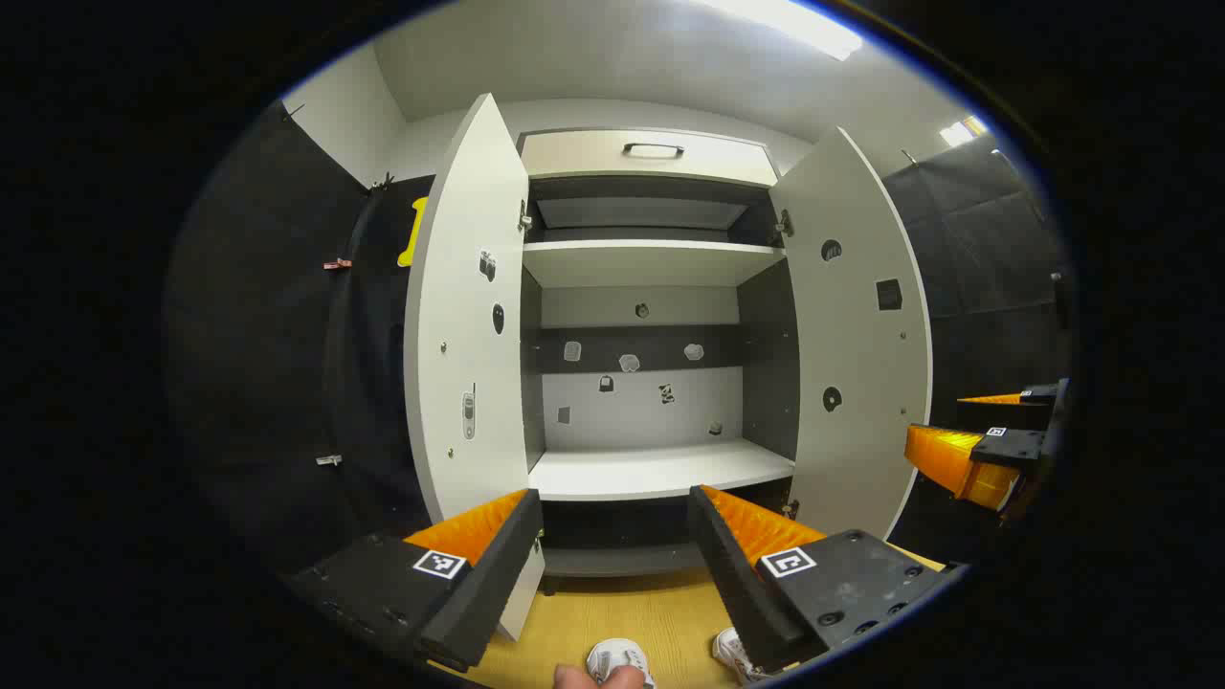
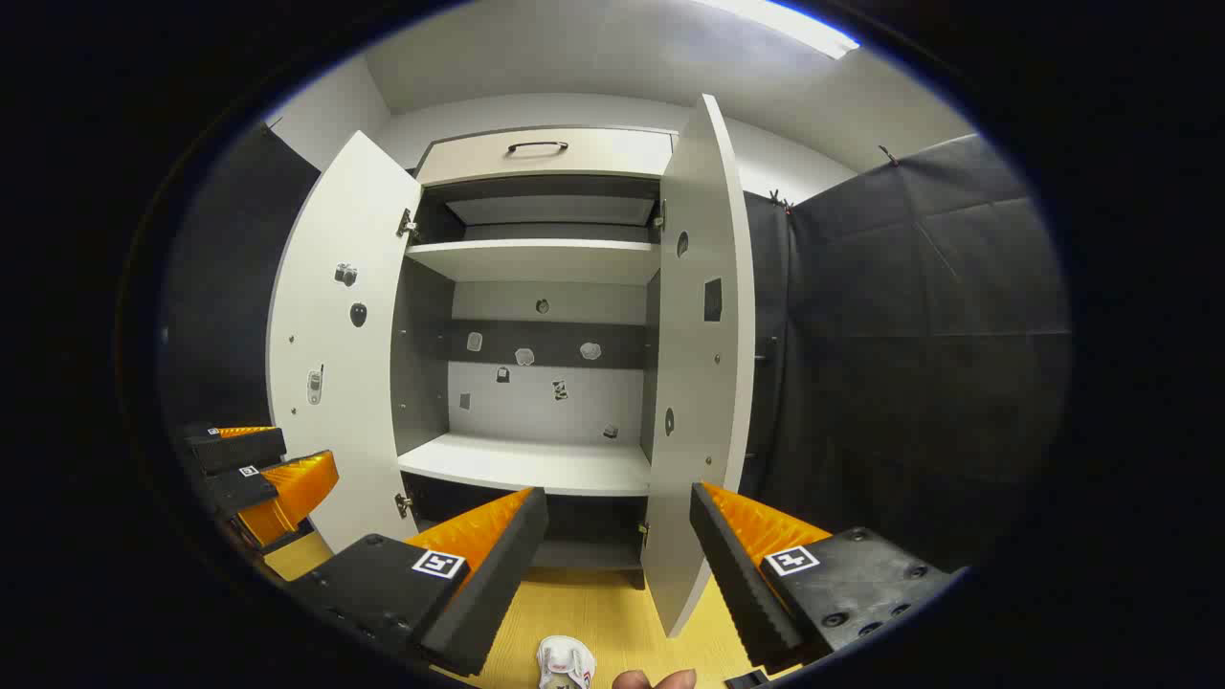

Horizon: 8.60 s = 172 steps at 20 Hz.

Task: Grab one shoe with the right hand and put it into the shoe cabinet, grab the other shoe with the left hand and put it into the shoe cabinet; then close the right door with the right hand and the left door with the left hand.

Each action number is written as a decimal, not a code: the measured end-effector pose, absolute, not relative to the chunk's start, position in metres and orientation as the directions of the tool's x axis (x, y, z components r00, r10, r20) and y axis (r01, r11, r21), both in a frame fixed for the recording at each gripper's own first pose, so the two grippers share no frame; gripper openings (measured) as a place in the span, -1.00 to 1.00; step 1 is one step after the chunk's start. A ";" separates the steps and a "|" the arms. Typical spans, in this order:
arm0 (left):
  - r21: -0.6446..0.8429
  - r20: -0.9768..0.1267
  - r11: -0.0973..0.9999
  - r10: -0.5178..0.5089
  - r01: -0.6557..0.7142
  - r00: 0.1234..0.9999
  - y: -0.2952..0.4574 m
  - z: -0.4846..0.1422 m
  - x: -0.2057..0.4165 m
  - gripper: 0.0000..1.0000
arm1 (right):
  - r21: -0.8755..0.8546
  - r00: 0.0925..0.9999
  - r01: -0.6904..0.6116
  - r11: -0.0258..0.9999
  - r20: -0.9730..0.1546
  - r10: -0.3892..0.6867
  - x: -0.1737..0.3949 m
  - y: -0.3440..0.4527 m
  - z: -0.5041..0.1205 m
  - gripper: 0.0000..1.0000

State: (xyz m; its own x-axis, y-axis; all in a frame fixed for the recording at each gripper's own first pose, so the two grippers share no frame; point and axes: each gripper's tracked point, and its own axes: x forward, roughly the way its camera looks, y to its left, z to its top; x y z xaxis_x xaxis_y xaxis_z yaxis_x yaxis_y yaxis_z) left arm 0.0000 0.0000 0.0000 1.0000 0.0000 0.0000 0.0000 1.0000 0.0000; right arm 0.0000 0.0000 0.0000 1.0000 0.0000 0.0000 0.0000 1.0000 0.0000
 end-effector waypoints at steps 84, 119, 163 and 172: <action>-0.041 -0.054 0.999 0.026 -0.028 0.998 0.071 -0.056 0.007 0.92 | 0.189 0.883 -0.141 0.972 -0.420 0.210 0.177 0.132 -0.125 -0.98; -0.073 -0.074 0.995 0.067 -0.073 0.995 0.048 -0.062 0.039 0.92 | -0.021 0.770 -0.055 0.998 -0.638 0.029 0.455 0.120 -0.157 0.35; 0.071 -0.625 0.993 -0.029 0.094 0.780 0.026 -0.432 -0.022 0.70 | 0.079 0.972 -0.150 0.986 -0.170 0.161 0.058 0.058 -0.089 0.95; 0.164 -0.606 0.983 0.037 0.080 0.794 0.027 -0.449 0.029 -0.16 | 0.023 0.953 -0.150 0.988 -0.261 0.150 0.026 0.044 -0.118 0.96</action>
State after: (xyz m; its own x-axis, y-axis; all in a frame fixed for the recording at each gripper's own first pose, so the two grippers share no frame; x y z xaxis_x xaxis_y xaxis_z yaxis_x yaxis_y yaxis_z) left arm 0.0286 0.0270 -0.4495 0.7944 0.0367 -0.6063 0.0797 0.9832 0.1640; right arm 0.0258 0.0443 -0.1182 0.9535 0.1505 -0.2611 -0.1496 0.9885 0.0233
